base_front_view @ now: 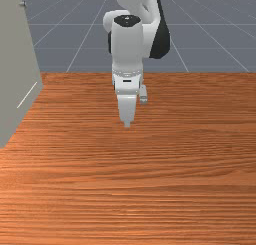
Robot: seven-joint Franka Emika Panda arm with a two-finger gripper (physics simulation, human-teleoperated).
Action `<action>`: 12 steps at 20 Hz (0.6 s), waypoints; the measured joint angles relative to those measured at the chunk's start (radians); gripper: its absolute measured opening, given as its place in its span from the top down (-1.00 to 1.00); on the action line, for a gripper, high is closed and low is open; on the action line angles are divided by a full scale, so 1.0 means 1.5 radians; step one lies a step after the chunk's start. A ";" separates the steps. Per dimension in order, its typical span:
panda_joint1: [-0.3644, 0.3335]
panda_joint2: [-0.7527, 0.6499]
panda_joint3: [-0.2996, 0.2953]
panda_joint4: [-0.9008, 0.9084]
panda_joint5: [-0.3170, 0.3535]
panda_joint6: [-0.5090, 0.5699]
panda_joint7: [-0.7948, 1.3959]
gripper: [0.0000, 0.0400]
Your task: Open the drawer
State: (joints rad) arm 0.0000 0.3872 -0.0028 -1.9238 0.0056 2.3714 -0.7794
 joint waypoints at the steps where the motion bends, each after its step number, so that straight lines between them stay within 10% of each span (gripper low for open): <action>1: 0.002 -0.001 -0.007 -0.003 -0.011 -0.008 0.005 -0.25; 4: 0.001 -0.003 -0.023 -0.008 -0.021 -0.029 0.035 -0.83; 5: 0.010 -0.055 -0.035 -0.018 -0.033 -0.156 0.164 -0.12; 7: 0.022 -0.180 -0.050 0.034 -0.032 -0.330 0.413 0.58; 12: 0.027 -0.231 -0.065 0.073 -0.012 -0.441 0.969 0.96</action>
State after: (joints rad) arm 0.0405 0.0408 -0.1002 -1.8142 -0.0130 1.7097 0.6734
